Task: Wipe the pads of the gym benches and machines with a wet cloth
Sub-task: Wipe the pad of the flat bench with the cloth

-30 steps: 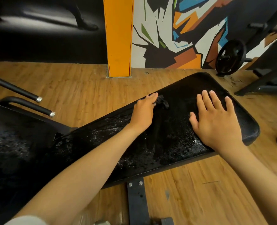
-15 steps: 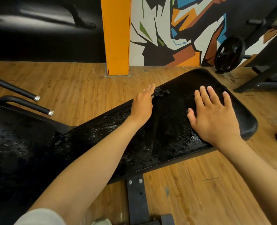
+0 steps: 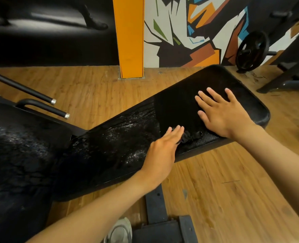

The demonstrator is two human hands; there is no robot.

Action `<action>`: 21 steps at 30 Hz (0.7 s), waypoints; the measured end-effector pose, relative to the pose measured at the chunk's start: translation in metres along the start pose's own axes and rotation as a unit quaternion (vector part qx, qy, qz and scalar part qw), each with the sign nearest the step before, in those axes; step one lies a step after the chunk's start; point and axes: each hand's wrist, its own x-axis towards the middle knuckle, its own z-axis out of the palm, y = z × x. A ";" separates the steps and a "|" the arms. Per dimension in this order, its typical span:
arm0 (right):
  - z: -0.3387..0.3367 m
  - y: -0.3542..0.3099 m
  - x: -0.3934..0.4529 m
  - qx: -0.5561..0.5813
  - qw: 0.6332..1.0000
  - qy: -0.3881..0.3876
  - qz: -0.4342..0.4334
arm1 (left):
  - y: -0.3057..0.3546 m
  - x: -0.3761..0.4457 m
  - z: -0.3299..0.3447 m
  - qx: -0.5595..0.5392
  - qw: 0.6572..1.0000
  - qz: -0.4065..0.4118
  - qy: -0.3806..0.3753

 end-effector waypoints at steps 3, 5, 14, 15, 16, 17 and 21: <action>-0.003 -0.001 0.000 0.014 1.000 -0.008 0.002 | 0.002 0.049 0.007 0.068 0.997 -0.026 0.038; -0.004 -0.002 0.000 0.017 1.000 -0.011 0.005 | 0.006 0.070 0.011 0.076 0.994 -0.065 0.045; -0.009 -0.004 -0.001 0.041 0.999 -0.007 0.005 | 0.019 -0.019 0.013 0.011 0.999 0.014 0.034; -0.009 -0.005 -0.001 0.041 0.999 -0.006 0.009 | 0.021 -0.019 0.014 0.017 0.999 0.017 0.031; -0.009 -0.005 -0.001 0.039 0.999 -0.002 0.010 | 0.022 -0.019 0.014 0.028 0.999 0.030 0.027; -0.010 -0.005 -0.002 0.037 0.999 -0.002 0.010 | 0.022 -0.021 0.013 0.040 0.998 0.048 0.017; -0.009 -0.005 -0.001 0.035 0.999 0.001 0.008 | -0.011 -0.054 0.001 0.080 0.994 0.074 -0.032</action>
